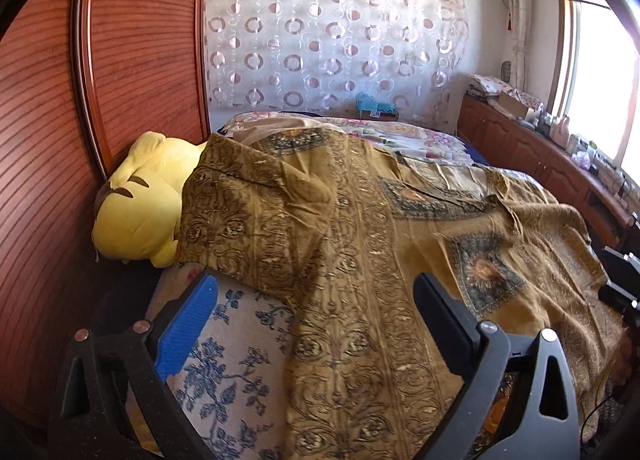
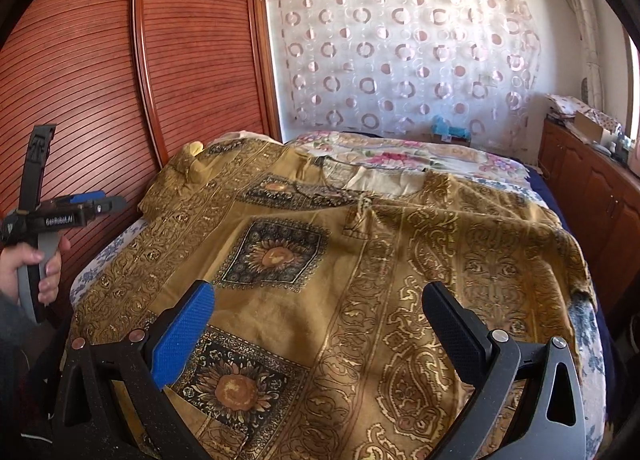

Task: Fold small clothes
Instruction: 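Reach the left tool to the shirt's sleeve edge and close on it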

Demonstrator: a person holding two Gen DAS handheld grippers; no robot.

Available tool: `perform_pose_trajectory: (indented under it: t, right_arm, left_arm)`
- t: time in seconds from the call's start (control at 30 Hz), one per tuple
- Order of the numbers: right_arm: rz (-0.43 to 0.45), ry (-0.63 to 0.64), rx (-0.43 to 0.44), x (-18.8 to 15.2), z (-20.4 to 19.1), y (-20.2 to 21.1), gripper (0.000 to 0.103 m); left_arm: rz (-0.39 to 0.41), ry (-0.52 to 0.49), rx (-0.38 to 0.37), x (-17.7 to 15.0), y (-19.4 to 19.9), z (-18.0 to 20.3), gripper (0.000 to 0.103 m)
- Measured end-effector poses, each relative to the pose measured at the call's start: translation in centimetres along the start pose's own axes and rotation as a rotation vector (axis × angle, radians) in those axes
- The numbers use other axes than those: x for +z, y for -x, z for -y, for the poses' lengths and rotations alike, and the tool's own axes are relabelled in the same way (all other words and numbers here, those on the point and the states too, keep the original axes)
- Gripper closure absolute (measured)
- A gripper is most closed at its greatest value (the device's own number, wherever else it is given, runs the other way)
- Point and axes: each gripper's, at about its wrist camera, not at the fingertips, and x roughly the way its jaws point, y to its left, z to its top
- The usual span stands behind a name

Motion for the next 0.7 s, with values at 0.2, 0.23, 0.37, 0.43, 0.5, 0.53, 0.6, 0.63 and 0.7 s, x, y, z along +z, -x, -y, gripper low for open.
perform_pose_trajectory:
  t: [0.2,0.23,0.37,0.43,0.5,0.53,0.6,0.63,0.7]
  right_arm:
    - [-0.03,0.001,0.028,0.3,0.2,-1.2,0.0]
    - [-0.033,0.002,0.034,0.3,0.0,-1.4,0.0]
    - [-0.058,0.015,0.056,0.6,0.1,-1.8,0.0]
    - [-0.064,0.022,0.064,0.9,0.2,-2.1,0.0]
    - [-0.07,0.034,0.064,1.1,0.0,-2.1,0.0]
    - [-0.07,0.042,0.066,1.2,0.0,-1.9,0.0]
    - [-0.067,0.054,0.065,1.2,-0.1,-1.7,0.0]
    - [-0.066,0.057,0.066,1.2,-0.2,-1.7,0.0]
    - [-0.065,0.062,0.068,1.1,-0.1,-1.5,0.0]
  left_arm:
    - [-0.036,0.091,-0.02,1.5,-1.9,-4.3,0.024]
    - [-0.041,0.102,-0.019,1.8,-2.3,-4.9,0.025]
    - [-0.076,0.137,0.014,2.4,-4.3,-7.2,0.033]
    - [-0.116,0.167,0.026,2.3,-5.8,-8.3,0.037]
    - [-0.167,0.219,0.016,2.0,-7.4,-9.6,0.037]
    - [-0.187,0.241,0.016,1.8,-8.1,-10.2,0.037]
    - [-0.227,0.276,0.016,1.4,-9.2,-11.3,0.037]
    - [-0.245,0.291,0.009,1.3,-9.7,-11.7,0.037]
    - [-0.274,0.32,-0.014,1.2,-10.6,-12.3,0.037]
